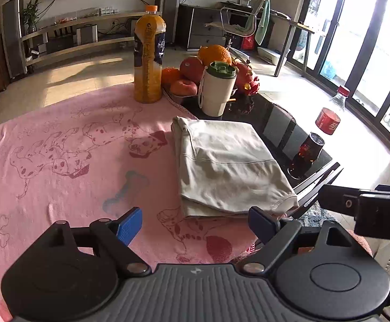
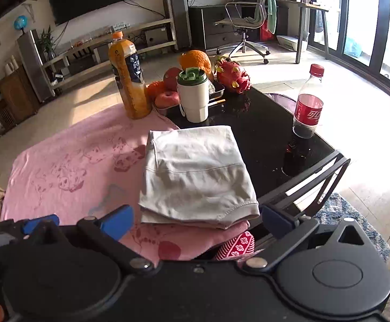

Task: Fold clothes
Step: 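Open both grippers and release the sweatshirt on the table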

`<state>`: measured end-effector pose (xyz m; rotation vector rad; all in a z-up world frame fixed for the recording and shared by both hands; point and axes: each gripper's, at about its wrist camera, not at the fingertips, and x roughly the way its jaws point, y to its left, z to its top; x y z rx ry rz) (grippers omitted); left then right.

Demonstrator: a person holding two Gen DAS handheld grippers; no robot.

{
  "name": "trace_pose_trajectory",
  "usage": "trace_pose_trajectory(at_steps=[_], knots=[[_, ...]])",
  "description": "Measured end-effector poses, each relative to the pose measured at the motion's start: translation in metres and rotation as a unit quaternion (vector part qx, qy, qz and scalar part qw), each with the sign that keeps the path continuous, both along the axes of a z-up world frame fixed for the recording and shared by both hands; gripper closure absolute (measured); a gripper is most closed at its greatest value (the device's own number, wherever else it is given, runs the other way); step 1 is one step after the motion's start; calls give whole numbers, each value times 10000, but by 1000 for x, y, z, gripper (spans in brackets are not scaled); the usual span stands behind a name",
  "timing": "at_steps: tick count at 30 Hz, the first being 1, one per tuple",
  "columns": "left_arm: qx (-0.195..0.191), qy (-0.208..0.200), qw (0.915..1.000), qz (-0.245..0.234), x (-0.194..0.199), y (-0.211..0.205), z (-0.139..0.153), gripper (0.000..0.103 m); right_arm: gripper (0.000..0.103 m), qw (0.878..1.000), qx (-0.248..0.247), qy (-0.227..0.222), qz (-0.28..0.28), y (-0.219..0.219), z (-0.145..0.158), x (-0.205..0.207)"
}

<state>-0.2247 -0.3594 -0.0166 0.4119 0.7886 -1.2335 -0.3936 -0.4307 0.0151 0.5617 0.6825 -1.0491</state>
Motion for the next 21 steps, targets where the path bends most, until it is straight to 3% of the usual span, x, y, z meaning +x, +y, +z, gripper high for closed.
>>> trace_pose_trajectory(at_steps=[8,21], knots=[[169,168,9995,-184,-12,14,-5,16,0,9990,116,421,-59,17,-5,-16],[334,90,9988,-344,-22,7,-18,15,0,9985,304,454,-67,14,-22,-24]])
